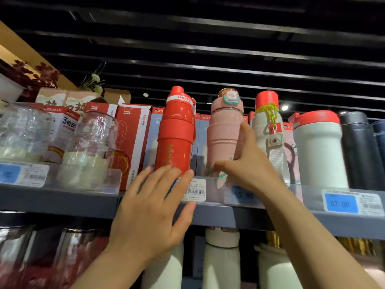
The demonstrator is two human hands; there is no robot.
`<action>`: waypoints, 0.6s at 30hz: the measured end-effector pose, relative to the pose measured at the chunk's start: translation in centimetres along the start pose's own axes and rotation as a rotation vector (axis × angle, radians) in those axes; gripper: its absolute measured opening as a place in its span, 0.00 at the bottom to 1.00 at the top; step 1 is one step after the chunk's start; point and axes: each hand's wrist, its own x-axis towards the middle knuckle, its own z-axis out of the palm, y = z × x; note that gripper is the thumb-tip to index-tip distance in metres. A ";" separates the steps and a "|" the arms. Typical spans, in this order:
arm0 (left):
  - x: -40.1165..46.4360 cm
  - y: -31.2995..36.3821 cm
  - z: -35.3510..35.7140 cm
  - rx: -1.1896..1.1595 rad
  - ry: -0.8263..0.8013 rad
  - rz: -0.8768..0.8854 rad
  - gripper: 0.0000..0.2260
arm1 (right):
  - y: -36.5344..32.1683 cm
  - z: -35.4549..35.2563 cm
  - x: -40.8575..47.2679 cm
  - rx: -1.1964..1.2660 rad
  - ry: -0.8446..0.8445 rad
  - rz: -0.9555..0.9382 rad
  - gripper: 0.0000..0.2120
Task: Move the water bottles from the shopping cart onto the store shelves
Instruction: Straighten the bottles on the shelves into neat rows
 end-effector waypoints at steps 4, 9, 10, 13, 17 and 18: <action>-0.1 -0.3 0.0 0.004 -0.010 0.008 0.23 | -0.3 1.1 0.0 -0.182 0.065 0.057 0.57; -0.3 -0.2 0.2 -0.015 -0.004 -0.019 0.23 | -0.2 1.3 0.6 -0.127 0.091 0.066 0.56; -0.4 0.0 0.3 -0.018 -0.005 -0.039 0.23 | -0.1 1.2 0.6 -0.113 0.090 0.058 0.55; -0.6 0.8 0.5 -0.013 0.010 -0.095 0.24 | -0.3 1.1 0.4 -0.091 0.080 0.034 0.54; -0.7 1.2 0.6 0.009 0.049 -0.114 0.22 | -0.1 1.1 0.5 -0.106 0.073 0.029 0.53; -0.7 1.2 0.7 0.011 0.052 -0.113 0.22 | -0.1 1.0 0.5 -0.107 0.068 0.033 0.53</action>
